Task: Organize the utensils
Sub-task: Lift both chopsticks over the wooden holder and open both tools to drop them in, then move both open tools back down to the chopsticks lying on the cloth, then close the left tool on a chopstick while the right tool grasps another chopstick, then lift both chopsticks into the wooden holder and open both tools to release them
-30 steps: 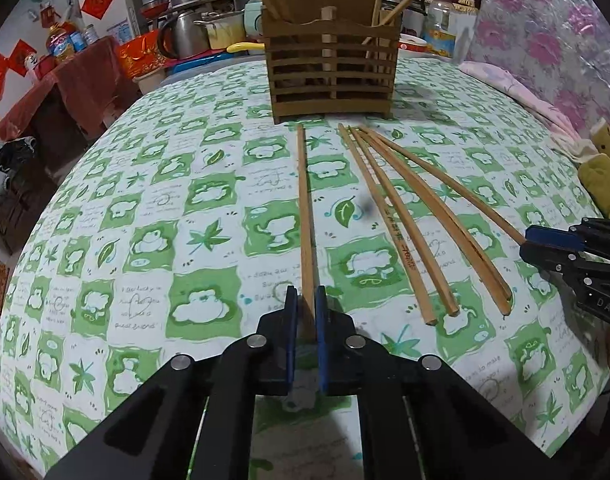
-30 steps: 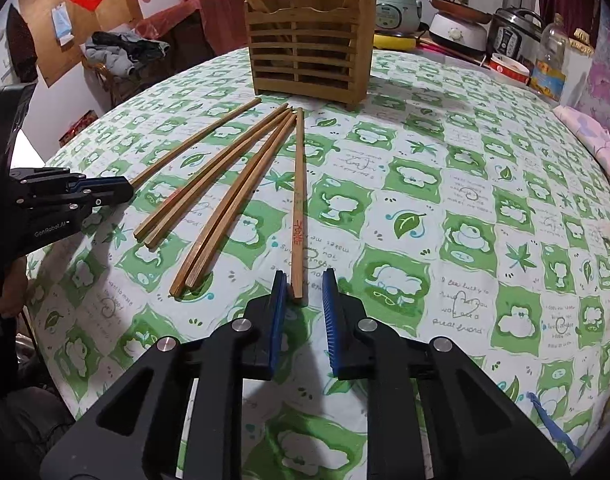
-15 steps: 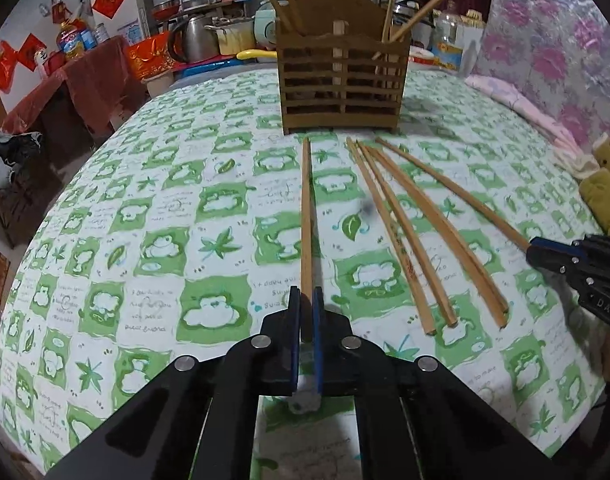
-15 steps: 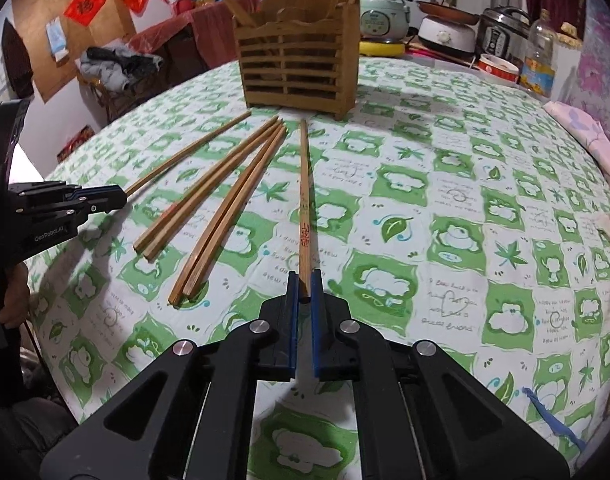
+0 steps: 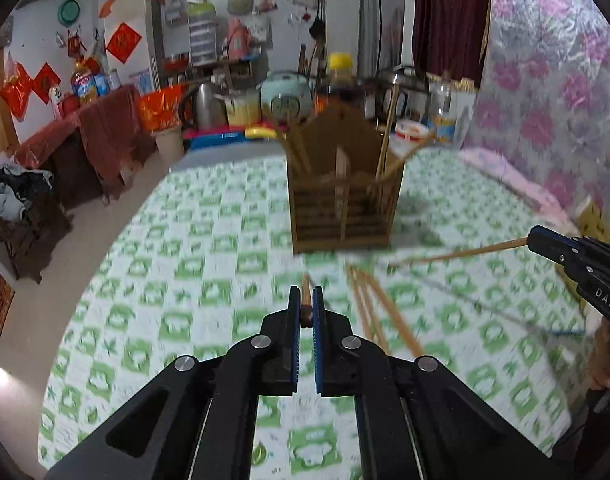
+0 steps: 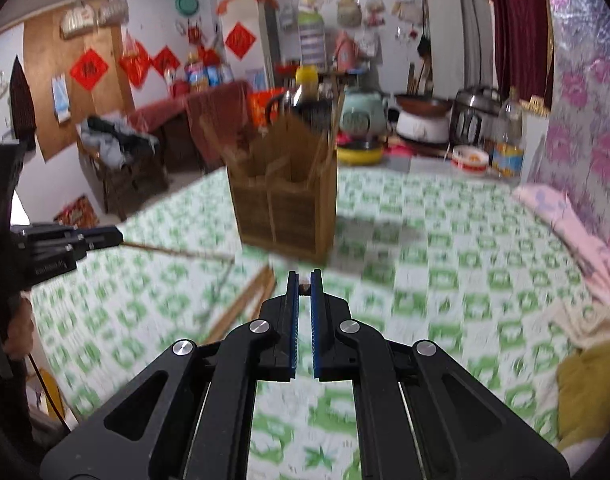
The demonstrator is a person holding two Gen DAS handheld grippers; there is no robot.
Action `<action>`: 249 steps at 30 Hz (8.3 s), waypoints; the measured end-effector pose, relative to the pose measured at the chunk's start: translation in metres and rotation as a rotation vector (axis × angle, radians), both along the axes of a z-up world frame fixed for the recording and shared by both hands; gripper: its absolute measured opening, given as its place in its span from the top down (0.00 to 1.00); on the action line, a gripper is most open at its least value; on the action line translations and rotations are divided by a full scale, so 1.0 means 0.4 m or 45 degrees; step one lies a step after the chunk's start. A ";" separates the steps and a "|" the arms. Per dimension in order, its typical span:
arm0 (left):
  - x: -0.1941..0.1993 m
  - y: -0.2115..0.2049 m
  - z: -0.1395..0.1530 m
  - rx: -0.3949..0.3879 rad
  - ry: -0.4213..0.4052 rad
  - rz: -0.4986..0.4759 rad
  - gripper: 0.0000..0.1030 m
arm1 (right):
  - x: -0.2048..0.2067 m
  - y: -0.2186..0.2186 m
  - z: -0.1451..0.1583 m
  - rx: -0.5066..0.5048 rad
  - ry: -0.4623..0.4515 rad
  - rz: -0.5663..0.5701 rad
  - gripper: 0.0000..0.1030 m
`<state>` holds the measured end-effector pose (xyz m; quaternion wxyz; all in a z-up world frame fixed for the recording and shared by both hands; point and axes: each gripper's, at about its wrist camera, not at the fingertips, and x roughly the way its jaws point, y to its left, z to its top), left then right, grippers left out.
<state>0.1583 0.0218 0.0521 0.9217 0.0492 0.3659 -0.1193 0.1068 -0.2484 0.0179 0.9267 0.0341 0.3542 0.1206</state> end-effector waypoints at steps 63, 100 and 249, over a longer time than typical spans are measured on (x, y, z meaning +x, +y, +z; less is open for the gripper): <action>0.339 -0.042 0.106 -0.047 -0.257 0.211 0.06 | 0.315 0.059 0.125 0.066 -0.181 -0.073 0.44; 0.257 -0.043 -0.319 -0.026 0.421 0.028 0.06 | 0.111 0.006 -0.265 0.054 0.396 -0.160 0.08; 0.030 -0.015 0.053 -0.044 -0.013 0.008 0.95 | 0.004 0.031 0.040 0.071 -0.029 -0.005 0.94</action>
